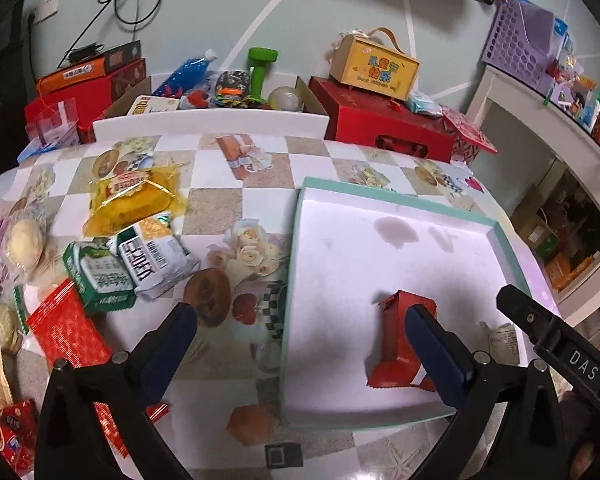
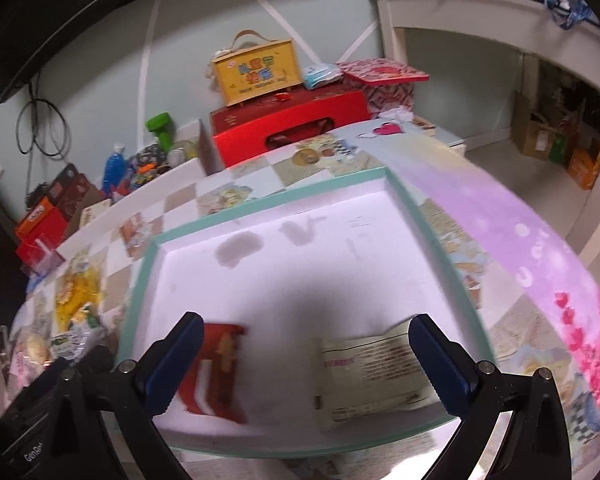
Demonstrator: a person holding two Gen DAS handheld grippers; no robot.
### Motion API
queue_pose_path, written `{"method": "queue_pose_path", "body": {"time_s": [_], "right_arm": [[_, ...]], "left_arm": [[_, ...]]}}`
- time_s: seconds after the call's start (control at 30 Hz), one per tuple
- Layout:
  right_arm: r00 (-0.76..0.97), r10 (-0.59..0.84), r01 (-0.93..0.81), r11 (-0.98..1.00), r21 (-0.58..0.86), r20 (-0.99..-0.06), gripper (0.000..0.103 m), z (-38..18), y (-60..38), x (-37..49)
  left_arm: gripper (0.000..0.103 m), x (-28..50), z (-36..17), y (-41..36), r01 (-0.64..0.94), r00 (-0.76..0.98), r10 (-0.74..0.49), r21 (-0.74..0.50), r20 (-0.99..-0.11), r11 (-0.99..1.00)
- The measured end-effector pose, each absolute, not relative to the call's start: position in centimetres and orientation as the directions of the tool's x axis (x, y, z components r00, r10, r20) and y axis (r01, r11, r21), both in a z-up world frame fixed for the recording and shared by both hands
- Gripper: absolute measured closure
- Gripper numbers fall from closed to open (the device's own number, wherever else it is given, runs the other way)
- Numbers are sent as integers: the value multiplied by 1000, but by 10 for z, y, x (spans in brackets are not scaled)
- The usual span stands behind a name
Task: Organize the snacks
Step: 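Withdraw both open tools from the tray back over the snacks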
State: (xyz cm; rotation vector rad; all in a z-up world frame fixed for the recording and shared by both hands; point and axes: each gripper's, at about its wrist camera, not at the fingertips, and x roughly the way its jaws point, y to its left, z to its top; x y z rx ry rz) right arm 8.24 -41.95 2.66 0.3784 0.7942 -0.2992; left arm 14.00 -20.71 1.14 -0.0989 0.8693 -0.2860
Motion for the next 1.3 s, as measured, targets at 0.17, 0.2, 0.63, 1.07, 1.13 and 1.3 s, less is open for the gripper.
{"method": "queue_pose_path", "body": {"time_s": [0.17,0.2,0.63,1.07,1.13,1.3], "right_arm": [[704,-91,343,912,225,-705,0,36,-399,84],[709,-80,334,913,234,-701,0,38,-395,84],[750,93,118,955,272,-654,0,58,-322,89],[682,241,-90,965,248,-690,0,45,-242,99],[659,251,-113,965,237,-709,0,38,-230,101],[608,297,-194,955,225,-737,0,23,-199,108]], "left_arm": [[0,129,26,-192,201,672,-251,-155,-697,967],[0,128,29,-187,201,677,-256,-162,-690,966],[0,105,46,-100,31,663,-109,-119,-741,992],[0,79,20,-22,-195,601,-3,-149,-800,969],[2,75,14,-16,-213,586,-1,-155,-811,965],[9,65,-2,-4,-247,545,5,-155,-839,957]]}}
